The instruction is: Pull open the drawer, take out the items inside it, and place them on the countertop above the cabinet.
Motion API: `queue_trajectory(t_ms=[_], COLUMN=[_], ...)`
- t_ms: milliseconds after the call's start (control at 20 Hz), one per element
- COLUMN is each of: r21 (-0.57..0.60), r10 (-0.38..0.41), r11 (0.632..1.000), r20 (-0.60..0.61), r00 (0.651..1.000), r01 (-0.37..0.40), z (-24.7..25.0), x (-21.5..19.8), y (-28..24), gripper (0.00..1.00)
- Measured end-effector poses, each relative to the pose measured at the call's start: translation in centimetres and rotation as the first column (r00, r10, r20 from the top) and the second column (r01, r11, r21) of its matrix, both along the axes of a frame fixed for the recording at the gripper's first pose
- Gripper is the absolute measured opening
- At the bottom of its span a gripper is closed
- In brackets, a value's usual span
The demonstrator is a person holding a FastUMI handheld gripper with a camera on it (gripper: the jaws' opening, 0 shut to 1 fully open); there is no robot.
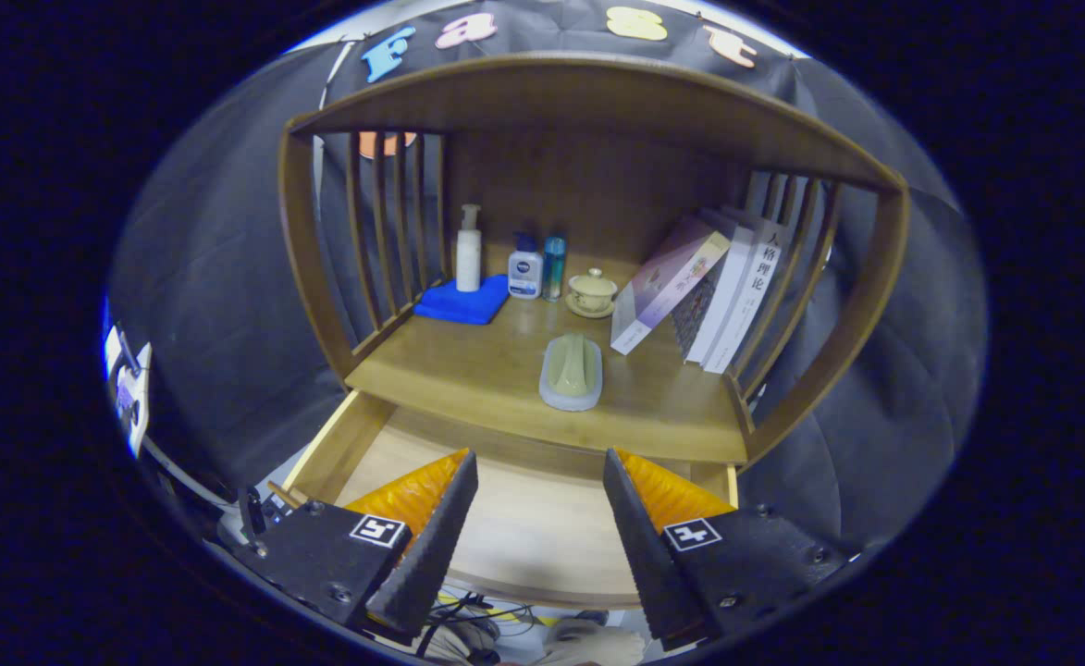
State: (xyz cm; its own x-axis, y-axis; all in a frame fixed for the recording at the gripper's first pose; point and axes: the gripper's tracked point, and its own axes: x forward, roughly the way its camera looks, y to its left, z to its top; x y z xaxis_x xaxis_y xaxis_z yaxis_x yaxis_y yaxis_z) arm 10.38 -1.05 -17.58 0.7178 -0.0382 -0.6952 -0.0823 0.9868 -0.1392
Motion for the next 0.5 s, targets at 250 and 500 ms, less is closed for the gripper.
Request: queue_trajectory(t_ms=[250, 500], r21=[0.011, 0.107], r10=[0.016, 0.001], r11=[1.000, 0.993], r20=[0.250, 0.343], r00=[0.968, 0.939], r01=[-0.019, -0.040], z=[3.2, 1.5], x=[-4.5, -8.8], y=[-0.2, 1.2], gripper=[0.87, 0.96])
